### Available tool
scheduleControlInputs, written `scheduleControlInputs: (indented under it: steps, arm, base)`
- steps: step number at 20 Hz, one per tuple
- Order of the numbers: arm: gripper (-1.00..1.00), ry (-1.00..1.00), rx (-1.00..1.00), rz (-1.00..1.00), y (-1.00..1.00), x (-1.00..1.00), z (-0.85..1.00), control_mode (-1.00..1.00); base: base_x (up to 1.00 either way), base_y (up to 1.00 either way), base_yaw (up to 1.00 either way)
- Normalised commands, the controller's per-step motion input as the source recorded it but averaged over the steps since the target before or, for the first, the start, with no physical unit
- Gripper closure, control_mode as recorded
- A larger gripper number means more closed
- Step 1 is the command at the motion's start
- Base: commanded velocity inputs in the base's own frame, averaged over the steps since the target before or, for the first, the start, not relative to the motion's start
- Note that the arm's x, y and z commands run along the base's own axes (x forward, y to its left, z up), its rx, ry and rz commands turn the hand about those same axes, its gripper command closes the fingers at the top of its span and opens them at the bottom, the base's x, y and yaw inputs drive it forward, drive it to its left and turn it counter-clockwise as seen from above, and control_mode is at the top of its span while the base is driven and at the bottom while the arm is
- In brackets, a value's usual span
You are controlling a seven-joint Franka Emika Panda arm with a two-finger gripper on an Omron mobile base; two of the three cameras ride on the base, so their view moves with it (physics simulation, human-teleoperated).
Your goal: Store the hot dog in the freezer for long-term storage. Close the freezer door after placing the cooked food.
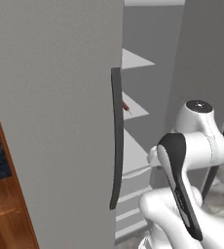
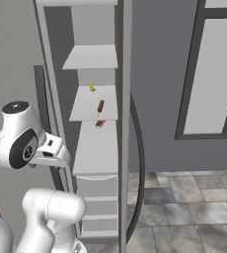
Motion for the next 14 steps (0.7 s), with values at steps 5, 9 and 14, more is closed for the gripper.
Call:
scheduleControlInputs:
  steps: [5, 9, 14]
  arm:
    - [-1.00, 0.00, 0.00, 0.00, 0.00, 0.00, 0.00, 1.00]
    - [-1.00, 0.00, 0.00, 0.00, 0.00, 0.00, 0.00, 1.00]
    - [-1.00, 0.00, 0.00, 0.00, 0.00, 0.00, 0.00, 1.00]
  base:
    - [-0.57, 0.06, 0.18]
    - [-0.53, 0.07, 0.29]
    - [-0.26, 0.01, 0.26]
